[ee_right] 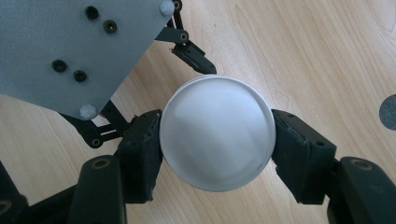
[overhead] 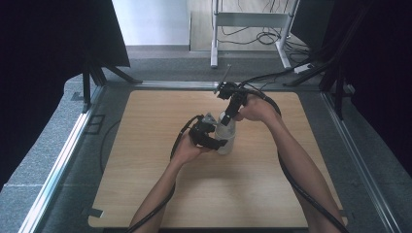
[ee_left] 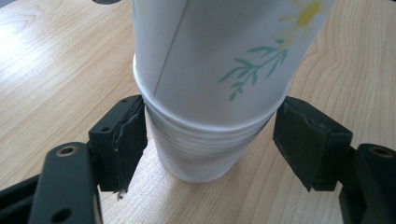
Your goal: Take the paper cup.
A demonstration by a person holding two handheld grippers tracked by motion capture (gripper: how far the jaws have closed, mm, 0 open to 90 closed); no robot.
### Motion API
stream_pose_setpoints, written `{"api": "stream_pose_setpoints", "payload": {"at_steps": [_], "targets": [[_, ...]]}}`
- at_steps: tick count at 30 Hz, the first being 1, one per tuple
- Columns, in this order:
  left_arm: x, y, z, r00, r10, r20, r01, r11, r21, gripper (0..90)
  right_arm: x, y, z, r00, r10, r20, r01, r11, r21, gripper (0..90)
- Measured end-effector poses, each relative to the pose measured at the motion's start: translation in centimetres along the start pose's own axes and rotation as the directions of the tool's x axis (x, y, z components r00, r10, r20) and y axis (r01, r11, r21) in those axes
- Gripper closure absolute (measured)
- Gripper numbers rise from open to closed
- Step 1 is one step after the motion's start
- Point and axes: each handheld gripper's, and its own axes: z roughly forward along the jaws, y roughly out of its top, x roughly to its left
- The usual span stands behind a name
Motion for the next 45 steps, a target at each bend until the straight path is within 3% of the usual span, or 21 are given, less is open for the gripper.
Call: {"api": "stream_pose_setpoints", "payload": {"at_steps": [9, 13, 21, 24, 27, 31, 36, 39, 42, 43, 45], "targets": [[0.37, -0.20, 0.01, 0.9979, -0.049, 0.043, 0.051, 0.9979, -0.040, 28.1, -0.26, -0.32, -0.97, 0.9999, 0.012, -0.006, -0.012, 0.9999, -0.012, 37.1], [0.35, -0.18, 0.08, 0.9984, -0.038, 0.041, 0.039, 0.9987, -0.034, 24.8, -0.25, -0.38, -0.77, 0.9999, 0.008, -0.012, -0.009, 0.9998, -0.016, 37.0], [0.41, -0.42, 0.30, 0.9959, -0.064, 0.064, 0.066, 0.9970, -0.040, 22.8, -0.40, -0.40, -0.39, 0.9997, 0.007, -0.022, -0.007, 0.9999, -0.011, 37.0], [0.57, -0.62, 0.38, 0.9921, -0.087, 0.091, 0.091, 0.9946, -0.050, 22.2, -0.47, -0.48, -0.38, 0.9996, 0.012, -0.026, -0.012, 0.9998, -0.017, 37.0], [0.95, -0.67, 0.18, 0.9823, -0.129, 0.136, 0.142, 0.9860, -0.088, 20.6, -0.46, -0.51, -0.33, 0.9993, 0.020, -0.031, -0.020, 0.9997, -0.014, 37.0], [1.01, -0.52, 0.03, 0.9823, -0.136, 0.129, 0.147, 0.9858, -0.081, 20.2, -0.48, -0.53, -0.24, 0.9994, 0.017, -0.029, -0.017, 0.9997, -0.016, 37.0], [0.71, -0.58, 0.40, 0.9873, -0.119, 0.105, 0.125, 0.9905, -0.056, 20.4, -0.51, -0.50, -0.24, 0.9993, 0.019, -0.031, -0.019, 0.9997, -0.014, 37.0], [0.76, -0.68, 0.54, 0.9857, -0.127, 0.110, 0.134, 0.9893, -0.057, 19.9, -0.52, -0.50, -0.25, 0.9993, 0.019, -0.034, -0.019, 0.9997, -0.013, 37.0], [0.89, -0.77, 0.68, 0.9773, -0.172, 0.124, 0.180, 0.9822, -0.054, 19.8, -0.45, -0.50, -0.25, 0.9993, 0.024, -0.029, -0.024, 0.9997, -0.011, 37.1], [0.89, -0.77, 0.68, 0.9773, -0.172, 0.124, 0.180, 0.9822, -0.054, 20.0, -0.39, -0.48, -0.28, 0.9992, 0.028, -0.028, -0.029, 0.9996, -0.007, 37.0], [1.07, -0.82, 0.76, 0.9679, -0.208, 0.141, 0.215, 0.9757, -0.040, 20.0, -0.36, -0.47, -0.30, 0.9993, 0.026, -0.028, -0.026, 0.9996, -0.007, 37.1]]}}
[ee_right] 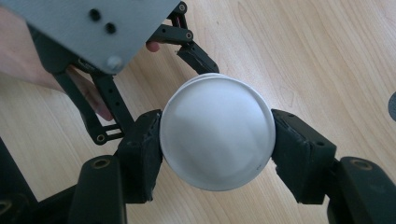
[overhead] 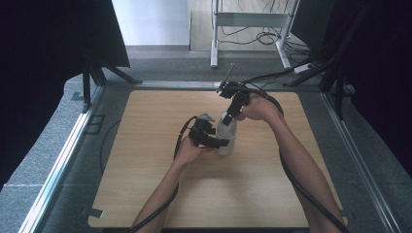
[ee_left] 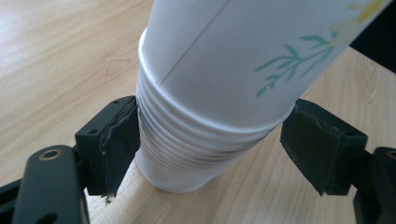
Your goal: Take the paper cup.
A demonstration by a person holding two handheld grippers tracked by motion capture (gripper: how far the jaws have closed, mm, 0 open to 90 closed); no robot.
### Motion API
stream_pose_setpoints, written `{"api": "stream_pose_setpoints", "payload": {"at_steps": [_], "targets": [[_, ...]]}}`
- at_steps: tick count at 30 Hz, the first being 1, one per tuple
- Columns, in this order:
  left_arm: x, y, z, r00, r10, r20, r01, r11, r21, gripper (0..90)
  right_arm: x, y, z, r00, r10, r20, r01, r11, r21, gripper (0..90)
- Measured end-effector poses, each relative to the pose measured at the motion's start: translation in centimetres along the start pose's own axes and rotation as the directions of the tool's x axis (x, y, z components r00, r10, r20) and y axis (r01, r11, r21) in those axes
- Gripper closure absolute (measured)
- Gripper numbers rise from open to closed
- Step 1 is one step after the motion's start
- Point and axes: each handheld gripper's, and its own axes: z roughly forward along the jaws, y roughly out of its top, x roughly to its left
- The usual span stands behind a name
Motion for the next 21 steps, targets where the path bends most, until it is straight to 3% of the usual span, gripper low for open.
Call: {"api": "stream_pose_setpoints", "payload": {"at_steps": [8, 10, 11, 14, 19, 21], "targets": [[0.32, 0.15, 0.09, 0.9989, -0.045, 0.009, 0.045, 0.9983, 0.038, 19.6, 0.06, 0.11, -0.20, 1.0000, -0.005, 0.007, 0.005, 0.9998, 0.019, 37.2], [0.34, 0.15, 0.14, 0.9992, -0.040, 0.000, 0.040, 0.9979, 0.051, 21.0, 0.10, 0.16, -0.29, 0.9999, -0.007, 0.013, 0.007, 0.9997, 0.024, 37.2], [0.33, -0.01, 0.41, 0.9990, -0.032, -0.030, 0.034, 0.9965, 0.077, 20.9, 0.08, 0.17, -0.37, 0.9999, -0.009, 0.006, 0.009, 0.9998, 0.018, 37.2], [0.72, -0.35, 0.51, 0.9984, -0.056, -0.008, 0.056, 0.9967, 0.058, 20.9, 0.21, 0.26, -0.74, 0.9999, 0.001, 0.010, -0.001, 0.9999, 0.013, 37.2], [0.44, -0.28, 0.28, 0.9996, -0.027, -0.013, 0.027, 0.9986, 0.045, 20.2, 0.19, 0.24, -0.88, 1.0000, -0.003, 0.006, 0.002, 1.0000, 0.007, 37.2], [0.49, -0.16, -0.01, 0.9991, -0.041, 0.009, 0.041, 0.9990, 0.016, 18.7, 0.06, 0.23, -0.76, 0.9999, -0.013, 0.006, 0.012, 0.9998, 0.014, 37.1]]}}
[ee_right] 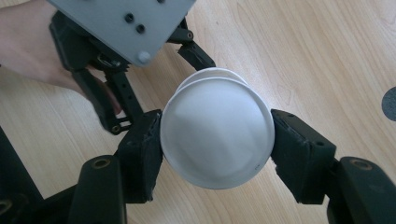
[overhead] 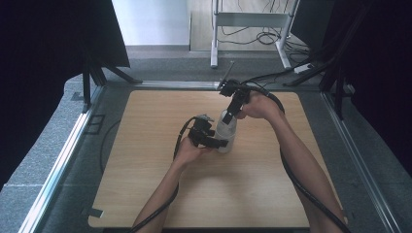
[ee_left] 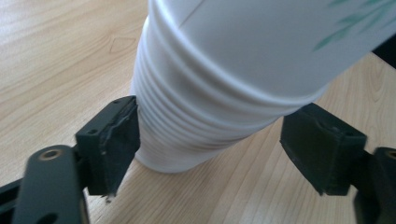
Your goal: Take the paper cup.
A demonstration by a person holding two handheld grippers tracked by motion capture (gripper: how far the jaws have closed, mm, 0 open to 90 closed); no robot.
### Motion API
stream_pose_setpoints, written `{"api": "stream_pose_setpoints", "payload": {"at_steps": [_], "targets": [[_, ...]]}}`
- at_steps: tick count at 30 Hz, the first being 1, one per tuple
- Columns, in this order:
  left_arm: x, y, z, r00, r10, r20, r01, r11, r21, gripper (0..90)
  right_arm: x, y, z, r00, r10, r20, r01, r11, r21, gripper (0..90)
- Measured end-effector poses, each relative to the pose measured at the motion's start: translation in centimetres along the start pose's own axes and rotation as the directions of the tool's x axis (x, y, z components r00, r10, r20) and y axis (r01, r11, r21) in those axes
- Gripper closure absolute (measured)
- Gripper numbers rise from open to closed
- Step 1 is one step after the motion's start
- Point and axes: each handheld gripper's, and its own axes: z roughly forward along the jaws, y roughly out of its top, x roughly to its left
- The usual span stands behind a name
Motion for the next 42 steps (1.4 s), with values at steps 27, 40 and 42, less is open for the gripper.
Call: {"api": "stream_pose_setpoints", "payload": {"at_steps": [27, 40, 42], "targets": [[0.9, -0.1, -0.1, 0.9971, -0.076, 0.000, 0.076, 0.9969, 0.019, 22.4, 0.0, 0.2, -1.1, 0.9997, 0.020, -0.011, -0.020, 0.9998, -0.008, 38.0], [0.0, 0.2, 0.0, 0.9997, -0.003, -0.023, 0.004, 0.9998, 0.022, 16.0, 0.1, 0.0, -2.9, 0.9999, 0.011, -0.001, -0.011, 0.9985, -0.054, 37.8], [-0.4, 0.4, -0.1, 0.9983, 0.020, -0.054, -0.019, 0.9995, 0.027, 14.8, 0.2, -0.1, -3.5, 0.9998, 0.017, 0.007, -0.016, 0.9977, -0.066, 37.8]]}}
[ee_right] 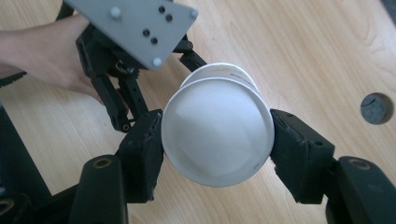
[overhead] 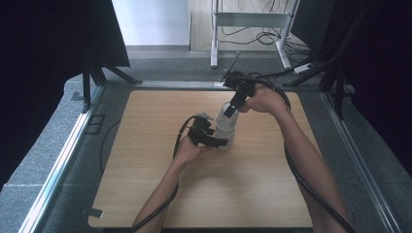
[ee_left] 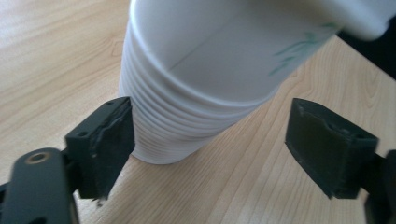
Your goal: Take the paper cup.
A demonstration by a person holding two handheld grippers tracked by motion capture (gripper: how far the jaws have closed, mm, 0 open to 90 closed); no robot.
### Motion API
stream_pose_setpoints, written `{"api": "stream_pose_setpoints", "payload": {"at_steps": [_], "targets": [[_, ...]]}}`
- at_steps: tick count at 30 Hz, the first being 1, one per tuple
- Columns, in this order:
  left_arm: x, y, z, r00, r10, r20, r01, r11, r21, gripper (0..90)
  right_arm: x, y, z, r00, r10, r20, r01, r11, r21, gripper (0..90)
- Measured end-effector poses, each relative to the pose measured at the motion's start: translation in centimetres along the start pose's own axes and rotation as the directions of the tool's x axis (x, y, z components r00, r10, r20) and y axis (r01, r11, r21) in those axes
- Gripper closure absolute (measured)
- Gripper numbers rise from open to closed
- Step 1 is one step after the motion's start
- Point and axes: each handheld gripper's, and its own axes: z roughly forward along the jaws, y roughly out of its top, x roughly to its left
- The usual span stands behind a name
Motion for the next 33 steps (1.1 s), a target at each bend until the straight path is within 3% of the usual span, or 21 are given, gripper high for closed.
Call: {"api": "stream_pose_setpoints", "payload": {"at_steps": [2, 7, 12, 17, 25, 33], "targets": [[-0.3, 0.1, -0.2, 0.9993, 0.024, -0.028, -0.023, 0.9997, 0.011, 14.3, 0.1, -0.1, -0.6, 1.0000, -0.008, 0.003, 0.008, 0.9998, -0.021, 37.8], [-0.6, 0.2, -1.2, 0.9981, 0.038, -0.048, -0.038, 0.9993, 0.004, 14.0, 0.5, -0.8, -2.0, 0.9996, -0.014, 0.023, 0.015, 0.9975, -0.068, 37.8], [-0.7, 0.2, -2.0, 0.9972, 0.053, -0.053, -0.053, 0.9986, -0.004, 13.7, 0.8, -1.5, -3.1, 0.9991, -0.020, 0.036, 0.024, 0.9951, -0.096, 37.8], [-1.4, -0.1, -2.9, 0.9940, 0.095, -0.054, -0.095, 0.9955, 0.007, 12.0, 1.7, -2.3, -4.2, 0.9984, -0.034, 0.046, 0.040, 0.9910, -0.128, 37.7], [-2.1, -0.8, -3.8, 0.9888, 0.144, -0.039, -0.144, 0.9895, 0.014, 7.8, 3.4, -3.9, -4.4, 0.9971, -0.063, 0.043, 0.069, 0.9843, -0.162, 37.7], [-2.7, -1.9, -5.1, 0.9846, 0.175, 0.009, -0.175, 0.9846, 0.008, 5.9, 4.4, -5.8, -4.5, 0.9958, -0.086, 0.030, 0.090, 0.9755, -0.201, 37.6]]}}
